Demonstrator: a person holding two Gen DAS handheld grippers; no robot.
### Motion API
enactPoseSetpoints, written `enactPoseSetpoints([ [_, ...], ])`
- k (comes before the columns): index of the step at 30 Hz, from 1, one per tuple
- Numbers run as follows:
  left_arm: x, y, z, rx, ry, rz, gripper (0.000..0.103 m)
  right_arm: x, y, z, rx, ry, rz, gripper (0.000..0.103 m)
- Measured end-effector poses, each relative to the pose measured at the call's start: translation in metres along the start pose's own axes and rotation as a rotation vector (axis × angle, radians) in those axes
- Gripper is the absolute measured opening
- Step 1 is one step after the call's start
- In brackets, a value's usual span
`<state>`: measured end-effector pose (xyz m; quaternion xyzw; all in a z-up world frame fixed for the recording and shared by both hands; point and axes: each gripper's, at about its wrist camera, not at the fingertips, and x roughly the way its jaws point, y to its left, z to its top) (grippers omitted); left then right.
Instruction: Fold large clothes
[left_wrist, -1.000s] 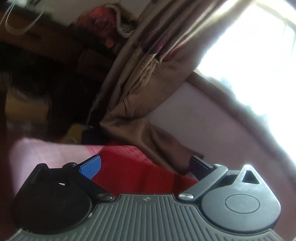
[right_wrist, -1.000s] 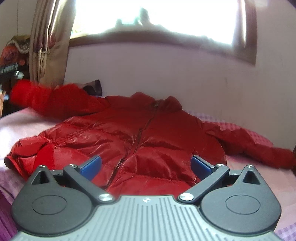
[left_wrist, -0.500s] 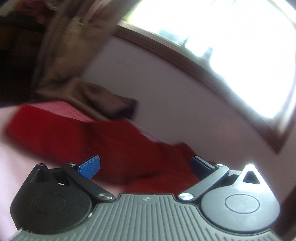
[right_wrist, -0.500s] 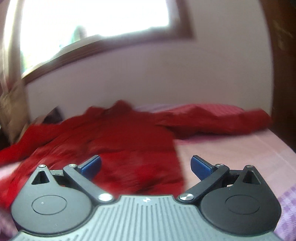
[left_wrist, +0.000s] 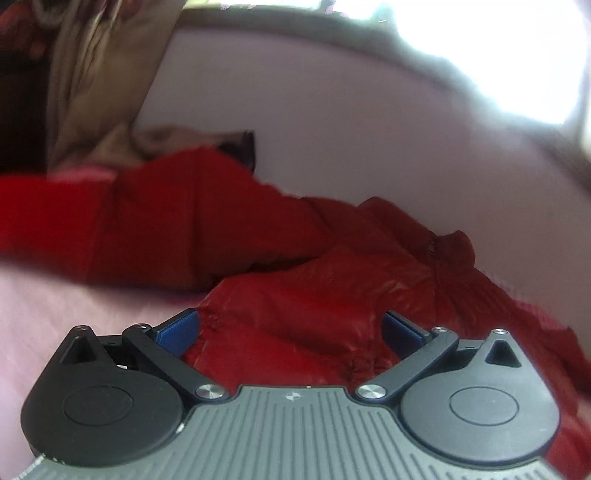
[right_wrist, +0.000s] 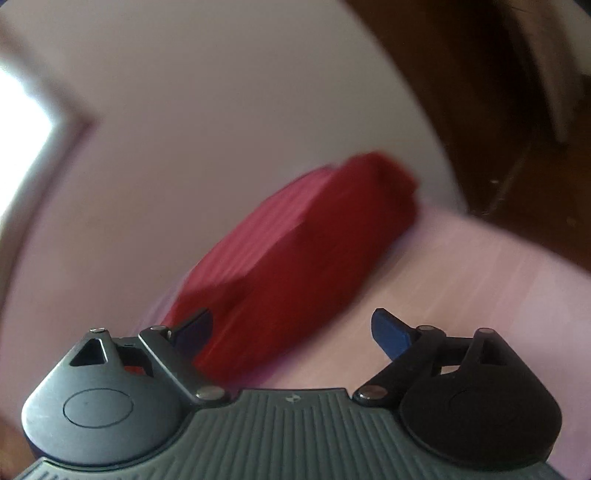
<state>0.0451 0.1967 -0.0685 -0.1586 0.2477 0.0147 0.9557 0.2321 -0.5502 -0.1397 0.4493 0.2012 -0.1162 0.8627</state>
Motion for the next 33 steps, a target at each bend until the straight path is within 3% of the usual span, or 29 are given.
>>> enactPoseSetpoints([
  [2,0.008,0.003,-0.002,-0.054,0.022,0.003,0.103,0.019,-0.015,0.014,0.053,-0.010,-0.035,0.094],
  [5,0.014,0.004,-0.001,-0.081,0.036,0.020,0.103,0.037,-0.029,0.028,0.116,-0.070,-0.021,0.093],
  [12,0.045,-0.026,-0.019,-0.115,0.018,0.071,0.103,0.061,-0.024,0.034,0.012,-0.116,-0.035,0.091],
  [14,0.050,-0.028,-0.021,-0.125,0.018,0.074,0.103,0.067,-0.018,0.035,-0.065,-0.116,-0.096,0.069],
  [15,0.055,-0.033,-0.023,-0.130,0.015,0.081,0.103,0.074,-0.019,0.039,-0.084,-0.101,-0.117,0.047],
  [19,0.063,-0.045,-0.029,-0.144,0.007,0.096,0.103,0.082,-0.011,0.051,-0.100,-0.062,-0.107,0.018],
  [21,0.066,-0.053,-0.033,-0.162,-0.001,0.101,0.103,0.065,0.005,0.051,-0.086,-0.104,-0.026,0.018],
  [25,0.067,-0.054,-0.036,-0.191,-0.013,0.088,0.103,0.025,0.070,0.039,-0.152,-0.149,0.256,0.018],
  [29,0.065,-0.050,-0.037,-0.225,-0.027,0.066,0.103,-0.004,0.155,0.005,-0.244,-0.123,0.469,0.018],
  [33,0.063,-0.046,-0.039,-0.263,-0.044,0.043,0.103,-0.010,0.228,-0.057,-0.283,-0.024,0.640,0.018],
])
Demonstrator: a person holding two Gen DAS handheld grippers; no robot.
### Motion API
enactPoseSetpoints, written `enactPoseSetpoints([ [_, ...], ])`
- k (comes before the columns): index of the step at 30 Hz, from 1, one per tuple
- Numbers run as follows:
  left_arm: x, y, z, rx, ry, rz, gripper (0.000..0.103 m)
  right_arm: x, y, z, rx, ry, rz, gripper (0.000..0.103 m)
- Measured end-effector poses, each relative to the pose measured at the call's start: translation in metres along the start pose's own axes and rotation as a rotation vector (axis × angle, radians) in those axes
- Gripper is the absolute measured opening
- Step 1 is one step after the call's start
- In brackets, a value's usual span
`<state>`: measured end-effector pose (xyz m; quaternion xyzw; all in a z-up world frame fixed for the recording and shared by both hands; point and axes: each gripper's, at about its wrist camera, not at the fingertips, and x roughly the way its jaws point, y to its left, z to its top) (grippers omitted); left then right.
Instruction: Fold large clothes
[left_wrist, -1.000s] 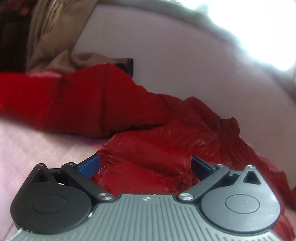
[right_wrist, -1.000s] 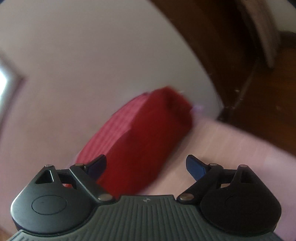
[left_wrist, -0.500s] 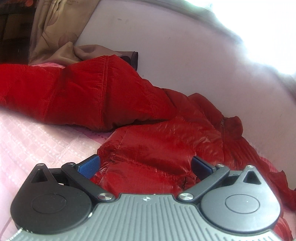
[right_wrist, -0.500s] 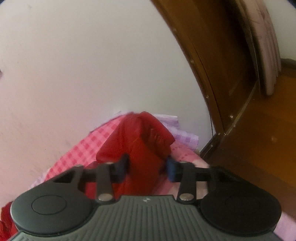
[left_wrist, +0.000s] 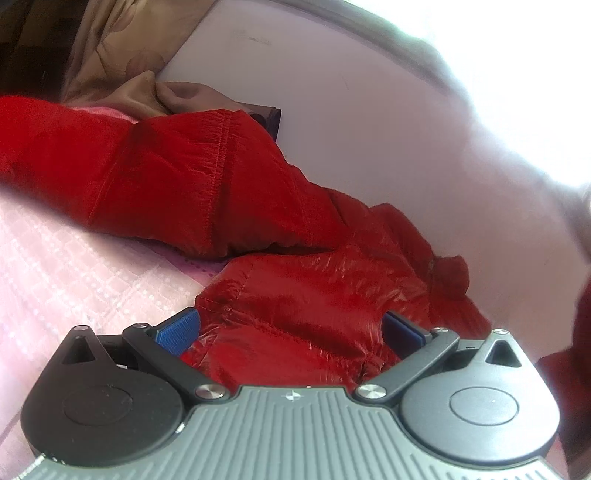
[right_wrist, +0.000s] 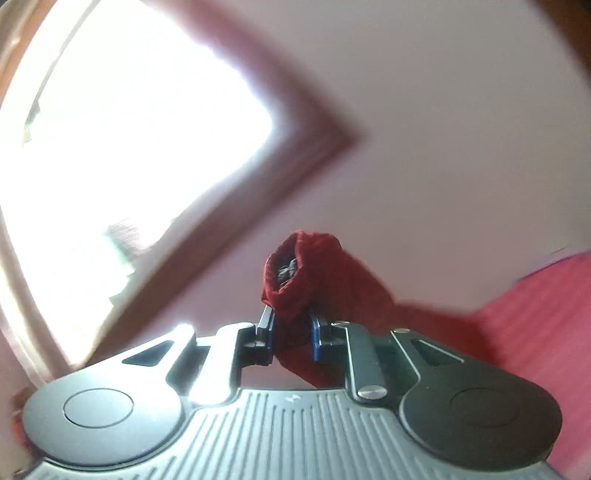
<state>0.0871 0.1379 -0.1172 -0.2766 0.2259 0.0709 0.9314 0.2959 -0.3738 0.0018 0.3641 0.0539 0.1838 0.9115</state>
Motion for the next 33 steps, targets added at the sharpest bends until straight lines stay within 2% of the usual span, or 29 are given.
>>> enactPoseSetpoints([
  [2,-0.001,0.002,-0.001,-0.021,-0.006,-0.013,0.103,0.024,0.028,-0.029,-0.030,0.065,0.042,0.017],
  [5,-0.002,0.008,0.000,-0.051,-0.013,-0.036,0.103,0.060,0.057,-0.083,-0.090,0.177,0.051,0.018],
  [10,-0.004,0.013,0.000,-0.094,-0.025,-0.064,0.103,0.093,0.076,-0.173,-0.173,0.360,0.003,0.018],
  [13,-0.005,0.017,0.000,-0.107,-0.030,-0.075,0.103,0.097,0.092,-0.212,-0.229,0.421,-0.025,0.018],
  [20,-0.007,0.021,0.000,-0.120,-0.036,-0.088,0.103,0.140,0.119,-0.246,-0.395,0.518,-0.070,0.017],
  [24,-0.008,0.022,0.000,-0.127,-0.038,-0.092,0.103,0.148,0.121,-0.267,-0.496,0.579,-0.113,0.018],
  [29,-0.007,0.024,0.001,-0.135,-0.034,-0.096,0.103,0.144,0.131,-0.282,-0.644,0.578,-0.152,0.019],
  [33,-0.020,0.033,0.010,-0.184,-0.006,-0.110,0.103,0.147,0.137,-0.290,-0.707,0.576,-0.170,0.019],
])
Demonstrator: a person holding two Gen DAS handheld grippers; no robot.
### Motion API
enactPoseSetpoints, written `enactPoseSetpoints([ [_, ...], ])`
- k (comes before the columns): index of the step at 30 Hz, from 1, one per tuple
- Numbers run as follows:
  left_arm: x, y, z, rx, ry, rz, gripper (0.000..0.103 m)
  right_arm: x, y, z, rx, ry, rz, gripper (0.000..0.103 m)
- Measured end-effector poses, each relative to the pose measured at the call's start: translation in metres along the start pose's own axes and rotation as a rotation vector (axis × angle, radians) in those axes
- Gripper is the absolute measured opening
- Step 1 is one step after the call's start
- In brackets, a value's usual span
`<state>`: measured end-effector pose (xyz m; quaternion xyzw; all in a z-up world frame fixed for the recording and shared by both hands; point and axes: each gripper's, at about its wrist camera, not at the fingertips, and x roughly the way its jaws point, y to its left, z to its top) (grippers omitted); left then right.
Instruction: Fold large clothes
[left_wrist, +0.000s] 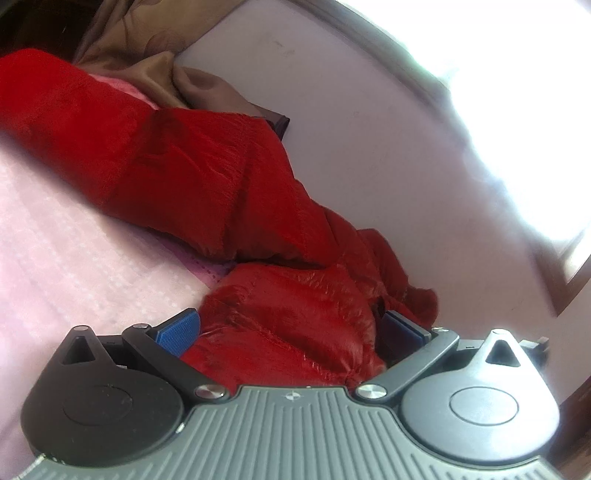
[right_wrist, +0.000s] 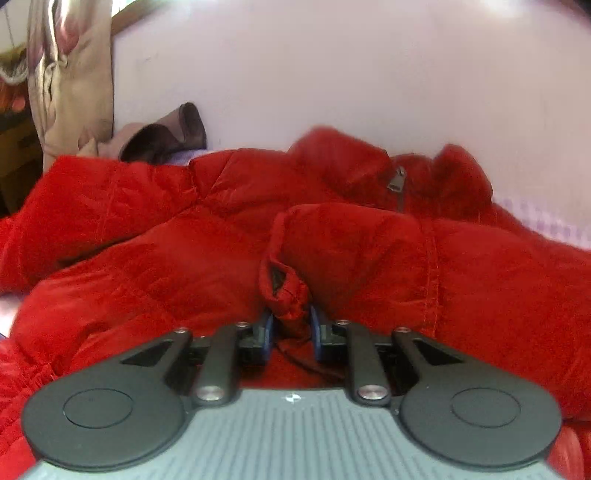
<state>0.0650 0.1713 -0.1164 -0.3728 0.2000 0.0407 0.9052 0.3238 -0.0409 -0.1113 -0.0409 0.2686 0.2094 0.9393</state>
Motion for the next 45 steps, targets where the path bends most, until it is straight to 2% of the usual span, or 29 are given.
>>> enactPoseSetpoints([
  [5,-0.040,0.044,0.032,-0.142,-0.054,0.055,0.103,0.001,0.008,0.002,-0.058,-0.002,-0.045,0.021],
  [7,-0.051,0.069,0.047,-0.192,-0.076,0.110,0.102,0.001,0.014,0.003,-0.095,-0.003,-0.079,0.025],
  [10,-0.067,0.108,0.070,-0.294,-0.126,0.155,0.100,-0.008,0.022,0.006,-0.130,0.004,-0.123,0.032],
  [11,-0.070,0.116,0.079,-0.299,-0.132,0.176,0.099,-0.018,0.023,0.007,-0.114,-0.008,-0.107,0.034],
  [14,-0.075,0.138,0.101,-0.345,-0.158,0.211,0.099,-0.062,0.025,0.007,-0.018,-0.113,0.027,0.046],
  [16,-0.075,0.148,0.112,-0.363,-0.168,0.249,0.099,-0.095,0.026,0.004,0.006,-0.179,0.081,0.073],
  [17,-0.074,0.152,0.117,-0.372,-0.173,0.255,0.099,-0.111,0.026,0.000,0.011,-0.211,0.095,0.078],
  [20,-0.070,0.161,0.129,-0.378,-0.181,0.265,0.099,-0.154,0.022,-0.015,-0.007,-0.266,0.153,0.082],
  [24,-0.066,0.168,0.138,-0.417,-0.204,0.266,0.099,-0.197,0.005,-0.041,0.024,-0.283,0.158,0.082],
  [27,-0.059,0.173,0.144,-0.427,-0.205,0.261,0.090,-0.219,-0.015,-0.059,0.103,-0.274,0.136,0.084],
  [28,-0.057,0.174,0.145,-0.433,-0.205,0.261,0.082,-0.223,-0.022,-0.064,0.125,-0.264,0.126,0.085],
  [30,-0.051,0.181,0.148,-0.454,-0.206,0.263,0.059,-0.232,-0.035,-0.074,0.173,-0.257,0.098,0.085],
  [31,-0.048,0.186,0.148,-0.468,-0.199,0.275,0.032,-0.235,-0.041,-0.081,0.196,-0.254,0.088,0.085],
  [32,-0.044,0.192,0.147,-0.491,-0.179,0.279,0.012,-0.238,-0.047,-0.085,0.222,-0.253,0.078,0.085],
  [34,-0.038,0.207,0.145,-0.544,-0.168,0.238,0.009,-0.243,-0.059,-0.092,0.281,-0.260,0.063,0.085],
  [37,-0.038,0.200,0.151,-0.468,-0.178,0.260,0.004,-0.250,-0.074,-0.099,0.336,-0.281,0.045,0.085],
  [39,-0.040,0.192,0.156,-0.462,-0.180,0.245,0.003,-0.254,-0.080,-0.102,0.347,-0.289,0.019,0.085],
  [42,-0.049,0.162,0.166,-0.414,-0.230,0.212,0.003,-0.261,-0.091,-0.108,0.387,-0.312,0.001,0.085],
  [45,-0.059,0.111,0.176,-0.300,-0.279,0.157,0.003,-0.265,-0.103,-0.112,0.421,-0.326,-0.025,0.085],
])
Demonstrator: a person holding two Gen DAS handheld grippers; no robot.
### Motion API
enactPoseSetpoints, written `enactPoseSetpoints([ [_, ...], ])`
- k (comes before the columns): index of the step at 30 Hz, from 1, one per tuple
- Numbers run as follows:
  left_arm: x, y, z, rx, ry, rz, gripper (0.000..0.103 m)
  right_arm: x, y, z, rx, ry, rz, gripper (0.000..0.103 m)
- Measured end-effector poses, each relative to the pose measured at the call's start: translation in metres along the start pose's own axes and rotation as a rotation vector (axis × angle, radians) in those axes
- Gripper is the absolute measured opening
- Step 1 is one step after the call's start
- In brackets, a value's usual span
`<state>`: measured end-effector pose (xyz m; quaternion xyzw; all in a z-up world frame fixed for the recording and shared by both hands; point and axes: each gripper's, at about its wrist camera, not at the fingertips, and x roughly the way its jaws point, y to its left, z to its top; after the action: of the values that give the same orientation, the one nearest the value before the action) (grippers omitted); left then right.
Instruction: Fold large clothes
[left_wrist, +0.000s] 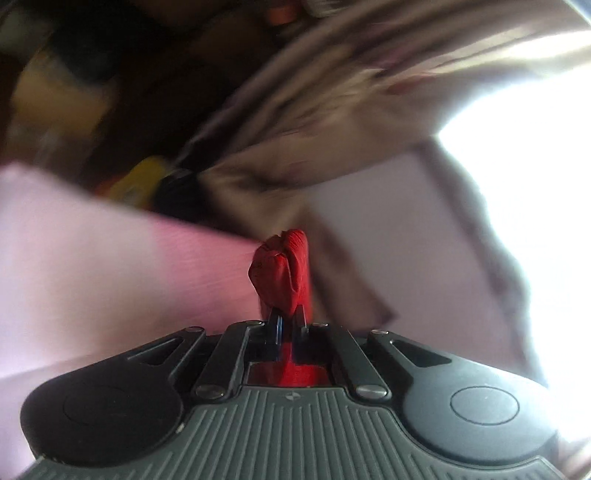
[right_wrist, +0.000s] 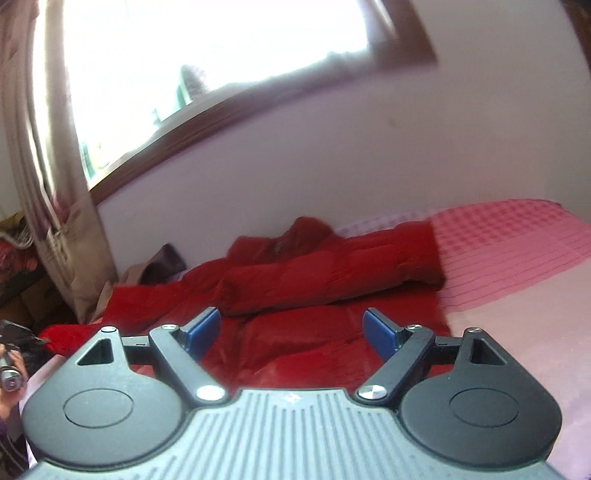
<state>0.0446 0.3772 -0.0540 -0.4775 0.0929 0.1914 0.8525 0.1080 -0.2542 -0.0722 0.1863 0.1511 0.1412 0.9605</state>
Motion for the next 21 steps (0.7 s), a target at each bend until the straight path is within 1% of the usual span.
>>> enactPoseSetpoints([
  [3,-0.013,-0.054,-0.010,0.074,-0.014,-0.095,0.003,-0.003,-0.011,0.001,0.024,-0.019,-0.014,0.085],
  [5,-0.021,-0.092,-0.023,0.115,-0.008,-0.167,0.003,-0.006,-0.019,0.000,0.039,-0.027,-0.023,0.085],
  [7,-0.028,-0.131,-0.042,0.169,0.007,-0.244,0.003,-0.008,-0.025,-0.002,0.059,-0.032,-0.024,0.085],
  [8,-0.029,-0.148,-0.053,0.193,0.014,-0.269,0.003,-0.010,-0.028,-0.003,0.068,-0.035,-0.024,0.085],
  [11,-0.028,-0.196,-0.090,0.246,0.071,-0.356,0.003,-0.014,-0.037,-0.005,0.095,-0.040,-0.019,0.085],
  [13,-0.027,-0.224,-0.118,0.288,0.111,-0.399,0.003,-0.017,-0.042,-0.005,0.104,-0.053,-0.022,0.085],
  [16,-0.021,-0.257,-0.161,0.339,0.181,-0.442,0.003,-0.022,-0.051,-0.006,0.123,-0.065,-0.025,0.085],
  [21,-0.007,-0.295,-0.233,0.429,0.280,-0.491,0.003,-0.028,-0.071,-0.009,0.172,-0.077,-0.029,0.085],
])
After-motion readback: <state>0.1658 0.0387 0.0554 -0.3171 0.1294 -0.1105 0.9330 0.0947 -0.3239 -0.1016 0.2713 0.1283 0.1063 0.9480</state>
